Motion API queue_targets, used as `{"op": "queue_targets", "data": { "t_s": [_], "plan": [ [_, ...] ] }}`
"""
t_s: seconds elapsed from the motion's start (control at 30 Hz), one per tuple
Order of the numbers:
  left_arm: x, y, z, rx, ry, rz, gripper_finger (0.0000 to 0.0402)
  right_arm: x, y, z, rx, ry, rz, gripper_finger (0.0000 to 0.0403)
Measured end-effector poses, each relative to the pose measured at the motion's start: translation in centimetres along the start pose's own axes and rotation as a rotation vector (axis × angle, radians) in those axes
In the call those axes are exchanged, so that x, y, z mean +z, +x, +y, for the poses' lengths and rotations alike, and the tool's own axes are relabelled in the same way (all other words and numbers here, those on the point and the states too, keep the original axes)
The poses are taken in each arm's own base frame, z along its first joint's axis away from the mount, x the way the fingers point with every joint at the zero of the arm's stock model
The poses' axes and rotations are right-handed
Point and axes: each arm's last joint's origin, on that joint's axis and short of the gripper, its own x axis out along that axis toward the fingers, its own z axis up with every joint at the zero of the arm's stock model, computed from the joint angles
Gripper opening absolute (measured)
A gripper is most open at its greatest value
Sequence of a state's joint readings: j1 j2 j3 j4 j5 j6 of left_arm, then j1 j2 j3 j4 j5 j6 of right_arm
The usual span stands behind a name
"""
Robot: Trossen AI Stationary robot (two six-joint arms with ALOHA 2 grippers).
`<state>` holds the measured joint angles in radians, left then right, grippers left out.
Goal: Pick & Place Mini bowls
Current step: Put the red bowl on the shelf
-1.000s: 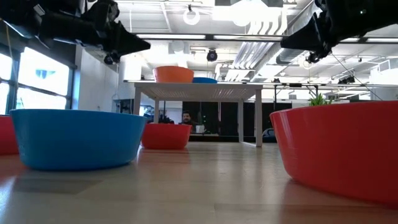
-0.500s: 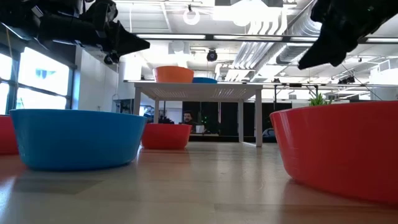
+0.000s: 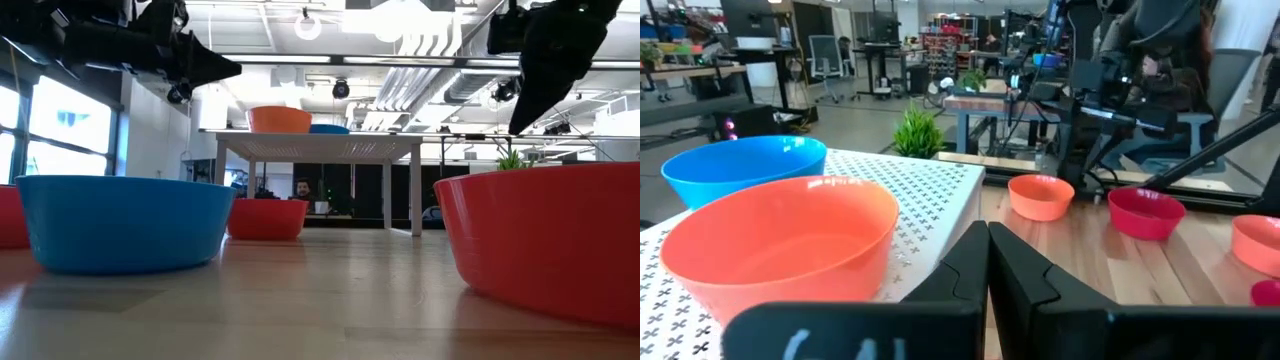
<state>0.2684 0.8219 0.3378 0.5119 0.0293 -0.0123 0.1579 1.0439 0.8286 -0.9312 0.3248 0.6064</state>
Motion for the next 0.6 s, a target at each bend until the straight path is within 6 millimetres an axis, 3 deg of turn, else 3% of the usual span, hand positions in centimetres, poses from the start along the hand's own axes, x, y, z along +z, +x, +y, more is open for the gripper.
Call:
{"op": "queue_targets", "data": {
  "t_s": [0.33, 0.6],
  "plan": [
    [-0.2, 0.0, 0.0, -0.006, -0.003, 0.026, 0.0001, 1.1, 1.3, 1.6, 0.035, 0.000, 0.112, 0.0228],
    [-0.1, 0.0, 0.0, 0.001, 0.030, 0.006, 0.0001, 0.3, 1.5, 1.7, 0.089, 0.119, 0.268, 0.0241]
  ]
}}
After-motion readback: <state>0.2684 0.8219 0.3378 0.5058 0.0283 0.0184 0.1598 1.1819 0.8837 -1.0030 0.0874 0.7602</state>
